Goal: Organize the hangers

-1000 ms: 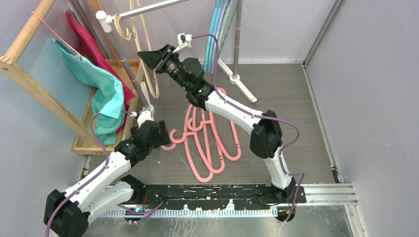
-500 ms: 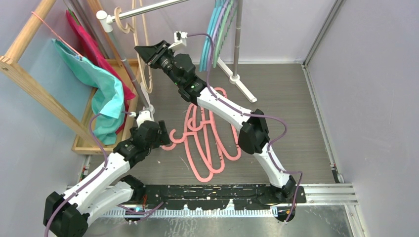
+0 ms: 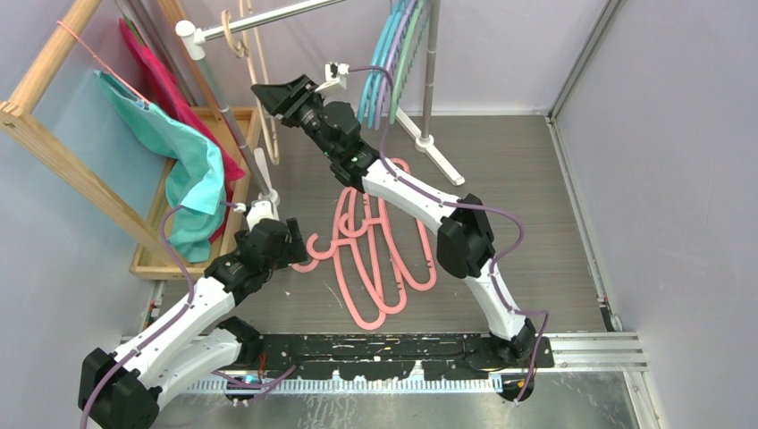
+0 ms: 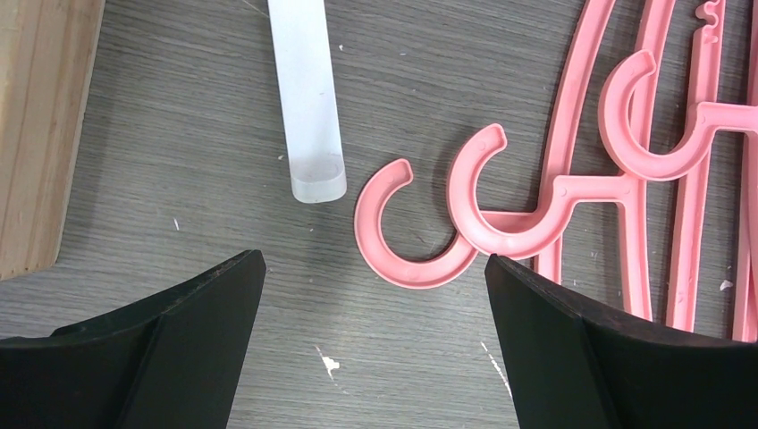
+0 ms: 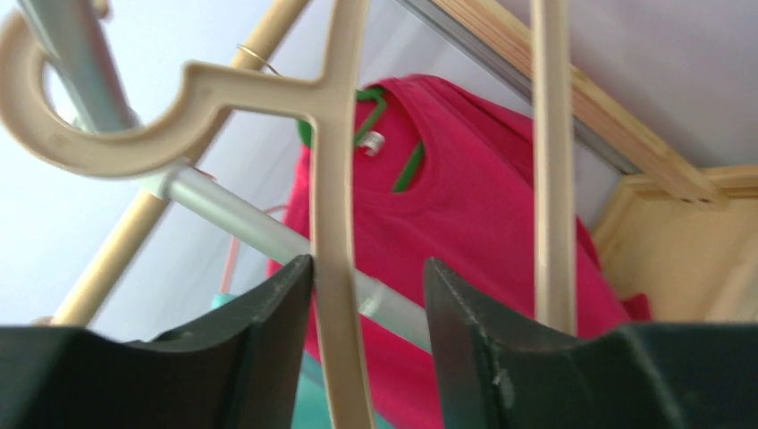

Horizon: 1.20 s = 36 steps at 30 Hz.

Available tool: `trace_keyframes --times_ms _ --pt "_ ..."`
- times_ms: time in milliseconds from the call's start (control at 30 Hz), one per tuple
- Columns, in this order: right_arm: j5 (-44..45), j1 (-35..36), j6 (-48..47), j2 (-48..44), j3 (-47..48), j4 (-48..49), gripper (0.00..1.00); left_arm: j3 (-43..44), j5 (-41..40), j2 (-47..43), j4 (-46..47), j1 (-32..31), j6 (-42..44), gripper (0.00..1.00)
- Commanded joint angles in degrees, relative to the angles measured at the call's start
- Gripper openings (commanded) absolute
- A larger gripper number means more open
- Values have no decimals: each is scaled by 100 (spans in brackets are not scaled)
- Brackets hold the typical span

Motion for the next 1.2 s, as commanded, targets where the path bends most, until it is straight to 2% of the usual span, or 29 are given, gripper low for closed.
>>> trace_keyframes --times_ms 0,67,200,333,600,733,933,1167 --pt "-4 -11 -155 -829 -756 542 61 -16 -67 8 103 -9 13 98" --pt "-19 -2 -256 -1113 -1225 705 72 -19 -74 56 112 -9 8 98" --pt "34 60 -649 -1791 -2203 982 76 -23 -87 154 140 -10 13 98" --pt "304 262 -1540 -2558 -3061 874 86 -24 -105 265 160 -9 24 98" --pt "1823 500 -3344 -4241 -5440 464 94 -21 -174 339 136 -11 37 98" --pt "2174 502 -3951 -4990 -6462 326 100 -32 -183 423 189 -9 48 98" --pt "2431 595 -3991 -5761 -7422 -838 100 67 -159 713 213 -9 37 98" --pt "2774 847 -3348 -5697 -8215 -2416 94 162 -86 908 341 -9 26 98"
